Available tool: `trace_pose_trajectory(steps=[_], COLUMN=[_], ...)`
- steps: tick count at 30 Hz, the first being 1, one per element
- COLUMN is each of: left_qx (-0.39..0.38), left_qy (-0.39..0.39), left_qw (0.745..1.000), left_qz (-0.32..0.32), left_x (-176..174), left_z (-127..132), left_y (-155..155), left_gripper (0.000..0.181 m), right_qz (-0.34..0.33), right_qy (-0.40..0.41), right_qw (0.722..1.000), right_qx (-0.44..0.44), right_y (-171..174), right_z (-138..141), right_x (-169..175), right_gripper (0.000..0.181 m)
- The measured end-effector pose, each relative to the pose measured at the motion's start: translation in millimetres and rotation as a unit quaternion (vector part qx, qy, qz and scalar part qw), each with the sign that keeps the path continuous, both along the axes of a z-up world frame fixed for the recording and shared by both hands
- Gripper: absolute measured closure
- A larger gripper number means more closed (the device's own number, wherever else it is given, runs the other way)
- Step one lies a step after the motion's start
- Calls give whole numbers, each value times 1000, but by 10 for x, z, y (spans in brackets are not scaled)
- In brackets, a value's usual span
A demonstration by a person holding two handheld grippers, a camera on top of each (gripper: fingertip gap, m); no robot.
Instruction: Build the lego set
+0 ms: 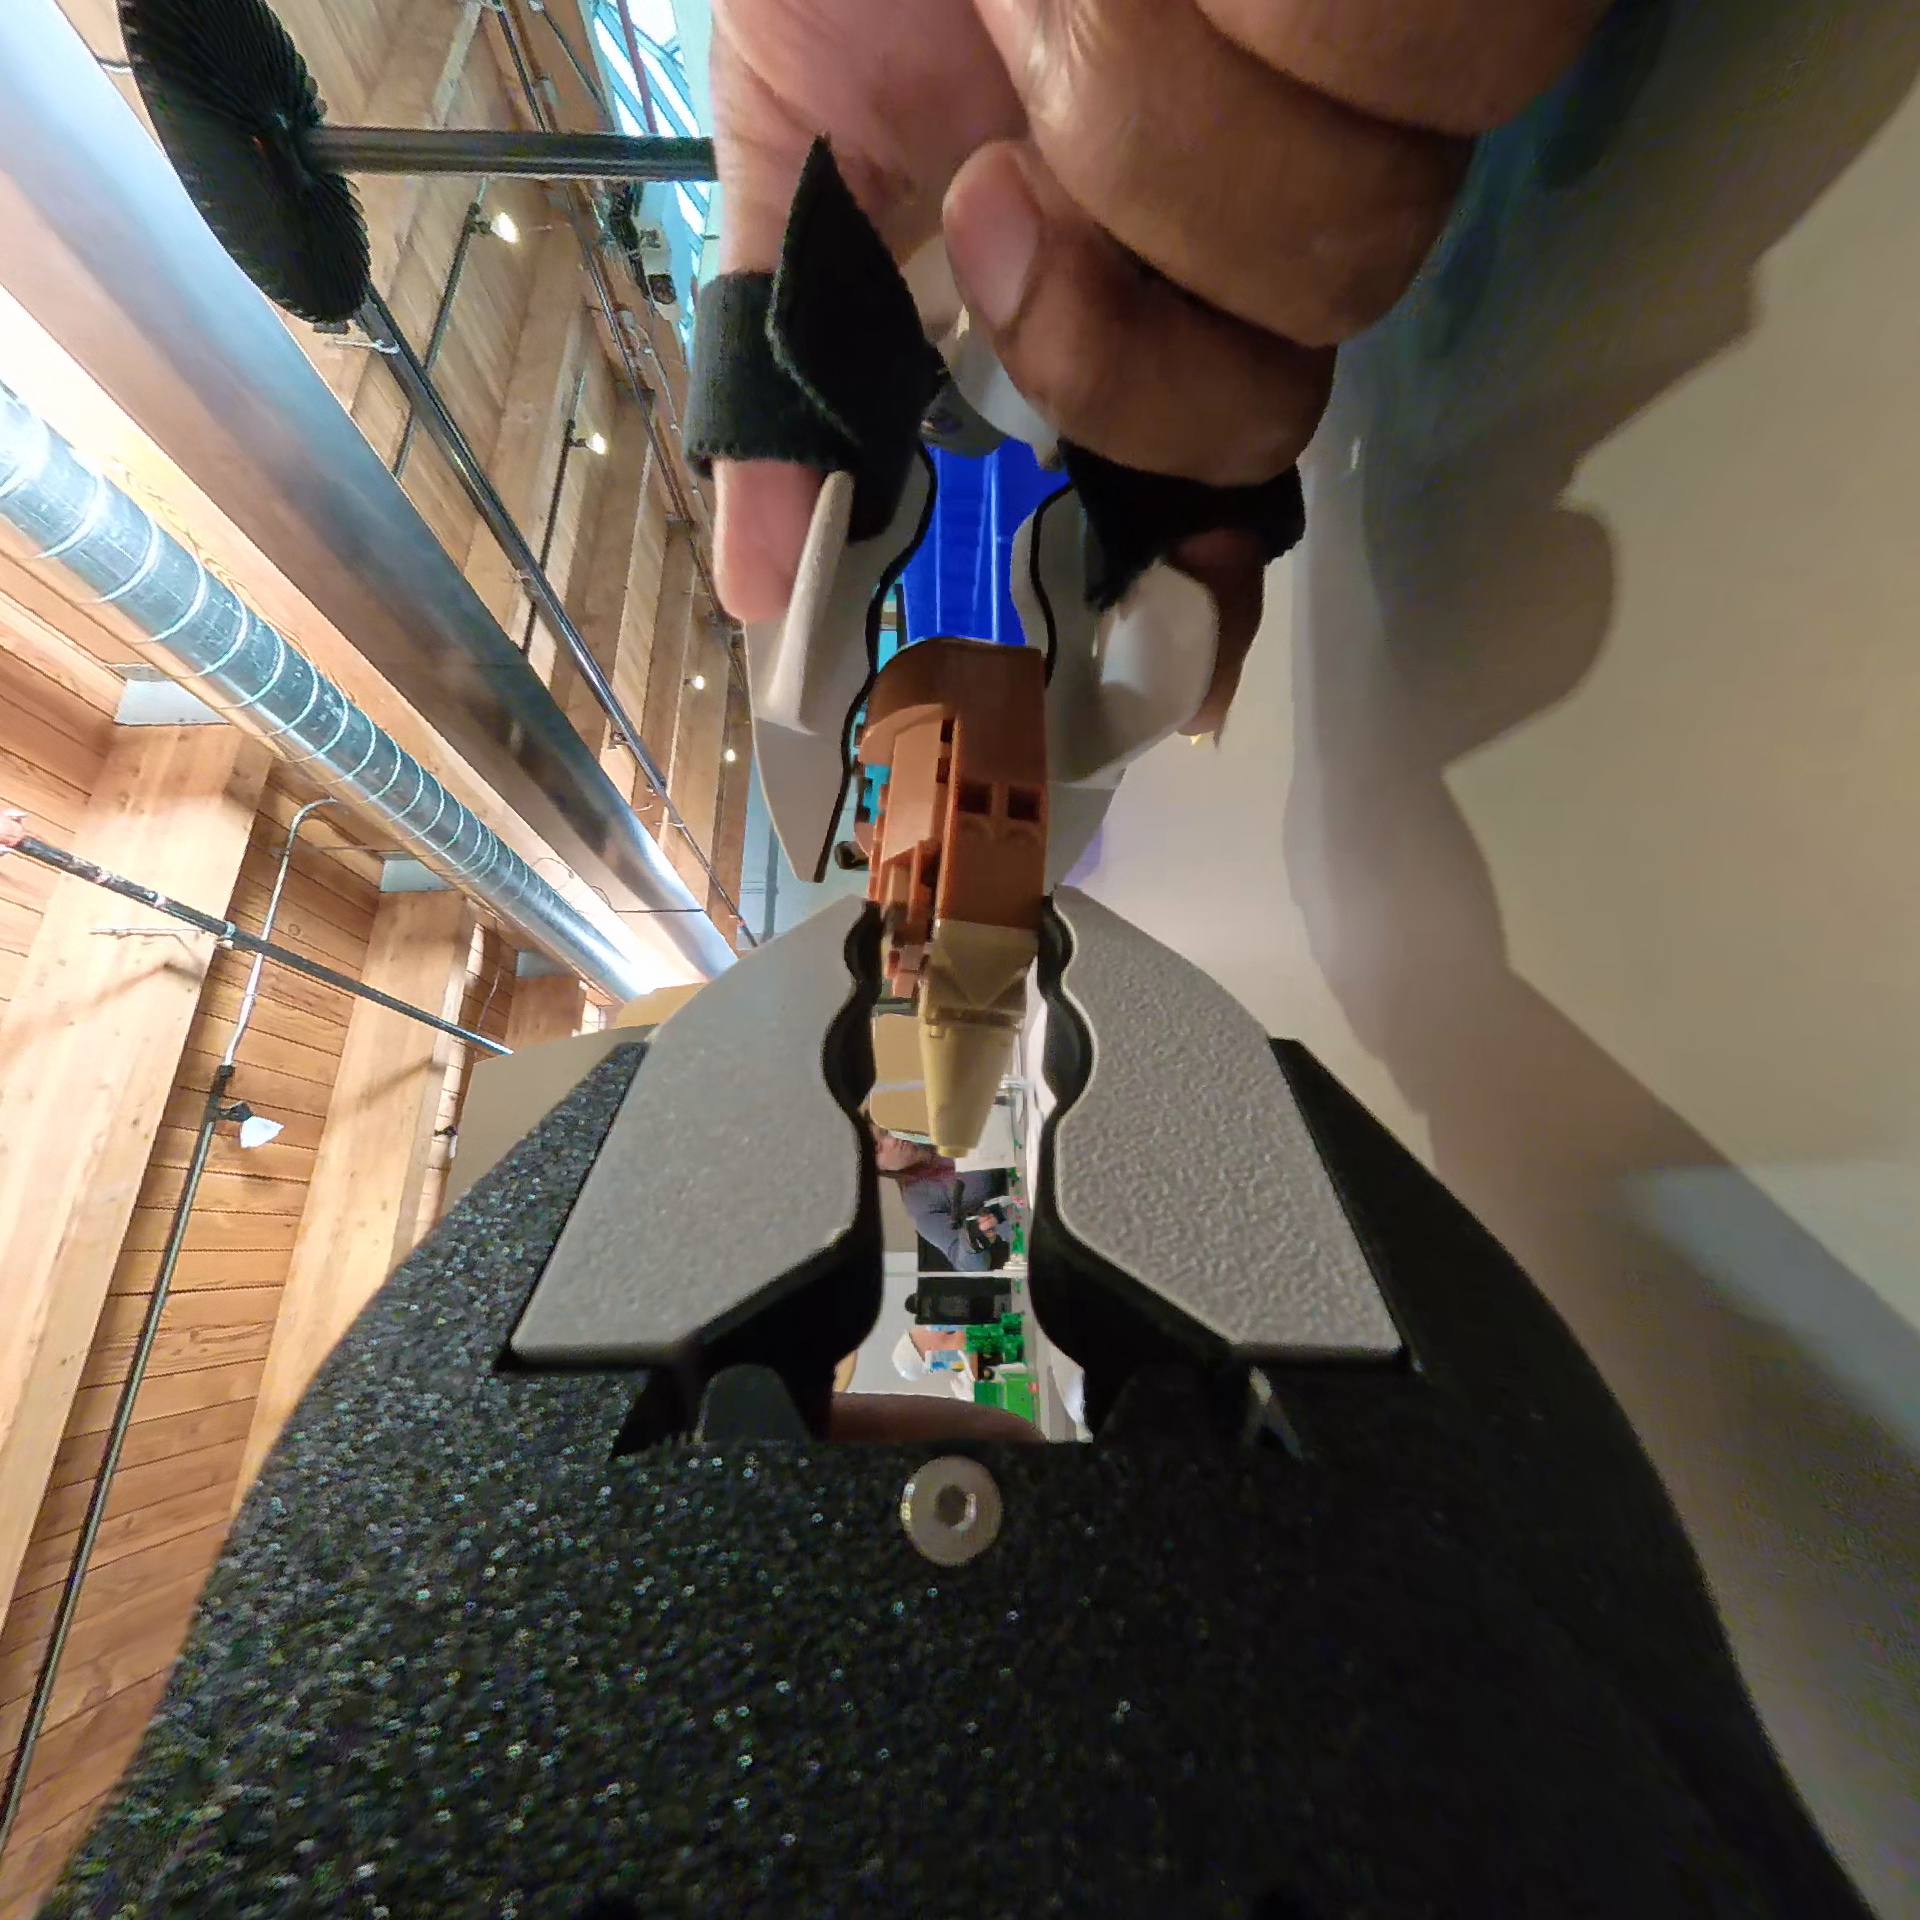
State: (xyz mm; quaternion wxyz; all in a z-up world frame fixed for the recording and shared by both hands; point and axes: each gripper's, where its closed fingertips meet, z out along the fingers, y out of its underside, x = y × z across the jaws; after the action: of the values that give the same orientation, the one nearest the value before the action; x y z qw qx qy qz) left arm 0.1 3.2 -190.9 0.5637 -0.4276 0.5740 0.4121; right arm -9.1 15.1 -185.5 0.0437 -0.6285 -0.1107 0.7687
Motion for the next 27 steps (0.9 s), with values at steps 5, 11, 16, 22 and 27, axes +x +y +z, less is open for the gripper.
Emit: trace_pose_trajectory(steps=[5,11,16,22,27], left_qx=[-2,-5,-7,-9,-17], left_qy=[1,-5,-11,-15,-16], left_qw=[1000,1000,1000,1000,1000], left_qz=[-2,-3,-4,-5,-2], left_x=[0,4,7,13,13], left_z=[4,19,32,37,22], left_y=[-9,-23,-32,-45,-50], left_gripper=[153,154,154,154,155], right_qz=[3,6,8,10,10], right_qy=[1,6,9,12,12], right_qw=[1000,1000,1000,1000,1000], right_qx=[-2,-4,-5,-7,-7], right_y=[-13,-27,-36,-44,-44], right_z=[-1,12,22,25,17], right_x=[1,2,2,1,0], right_gripper=[140,140,140,140,139])
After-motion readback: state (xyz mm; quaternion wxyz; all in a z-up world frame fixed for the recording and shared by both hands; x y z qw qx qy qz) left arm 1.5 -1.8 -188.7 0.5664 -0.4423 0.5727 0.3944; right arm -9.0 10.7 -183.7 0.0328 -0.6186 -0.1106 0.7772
